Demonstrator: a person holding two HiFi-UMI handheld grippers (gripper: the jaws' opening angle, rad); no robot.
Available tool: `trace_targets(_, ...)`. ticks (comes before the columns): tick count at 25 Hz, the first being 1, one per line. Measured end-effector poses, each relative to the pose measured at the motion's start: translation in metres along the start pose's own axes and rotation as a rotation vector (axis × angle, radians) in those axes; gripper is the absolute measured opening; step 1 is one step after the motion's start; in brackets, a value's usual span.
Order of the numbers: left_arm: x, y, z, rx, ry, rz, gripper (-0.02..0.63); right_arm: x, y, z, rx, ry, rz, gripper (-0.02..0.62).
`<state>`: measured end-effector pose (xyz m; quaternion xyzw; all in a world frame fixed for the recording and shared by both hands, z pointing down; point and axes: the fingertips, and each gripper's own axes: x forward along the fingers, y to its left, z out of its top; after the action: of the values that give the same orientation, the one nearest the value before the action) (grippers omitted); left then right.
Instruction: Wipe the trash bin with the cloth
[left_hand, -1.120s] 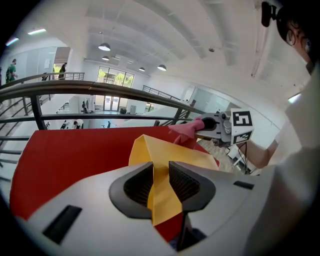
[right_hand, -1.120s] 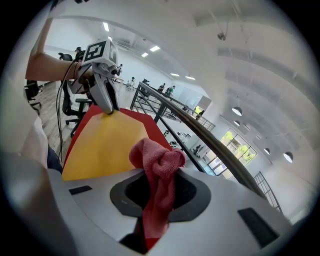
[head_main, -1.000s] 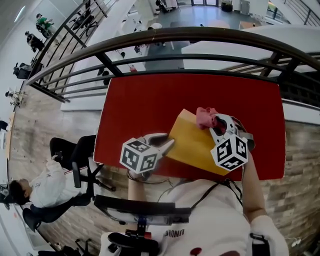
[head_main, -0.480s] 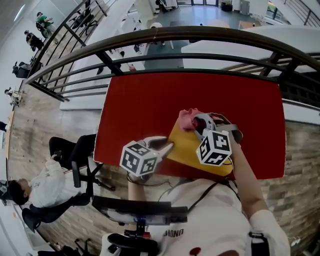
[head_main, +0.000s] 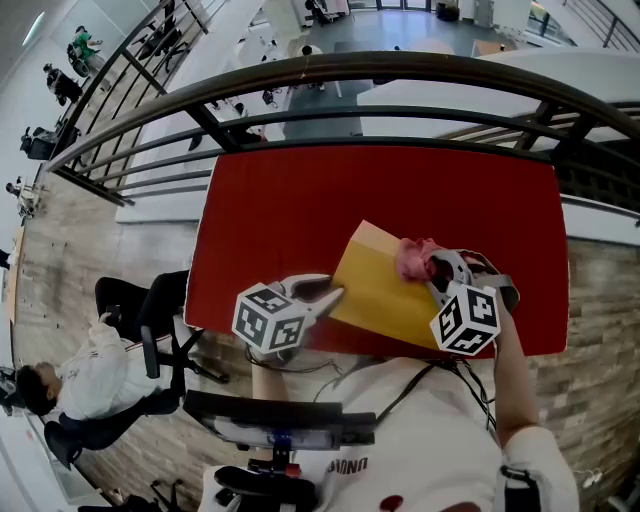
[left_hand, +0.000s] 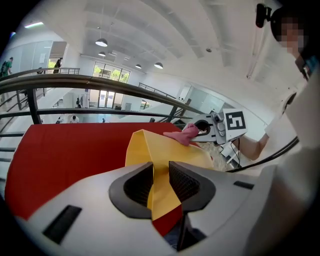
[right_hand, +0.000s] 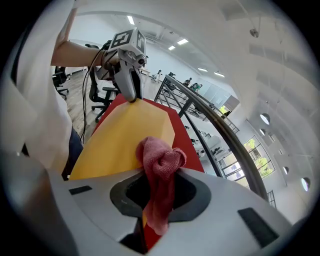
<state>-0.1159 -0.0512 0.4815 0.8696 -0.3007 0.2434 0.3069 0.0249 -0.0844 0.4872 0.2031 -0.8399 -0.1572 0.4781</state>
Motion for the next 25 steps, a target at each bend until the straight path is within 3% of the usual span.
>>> trace_targets(6, 0.0, 0.004, 0.01, -0.001, 0.002, -0.025, 0.101, -0.024, 0.008, -0.046, 0.094, 0.054, -0.036, 0.061)
trace_targets(12, -0.008, 0.024, 0.034, 0.006, -0.003, -0.014, 0.142, -0.03, 0.017, -0.059, 0.14, 0.053, -0.069, 0.061)
trace_targets(20, 0.038, 0.014, 0.045, 0.082, 0.14, -0.087, 0.16, -0.045, 0.023, -0.09, 0.186, 0.11, -0.081, 0.061)
trace_targets(25, 0.042, 0.014, 0.046, 0.054, 0.099, -0.109, 0.16, -0.052, 0.015, -0.101, 0.211, 0.122, -0.1, 0.061)
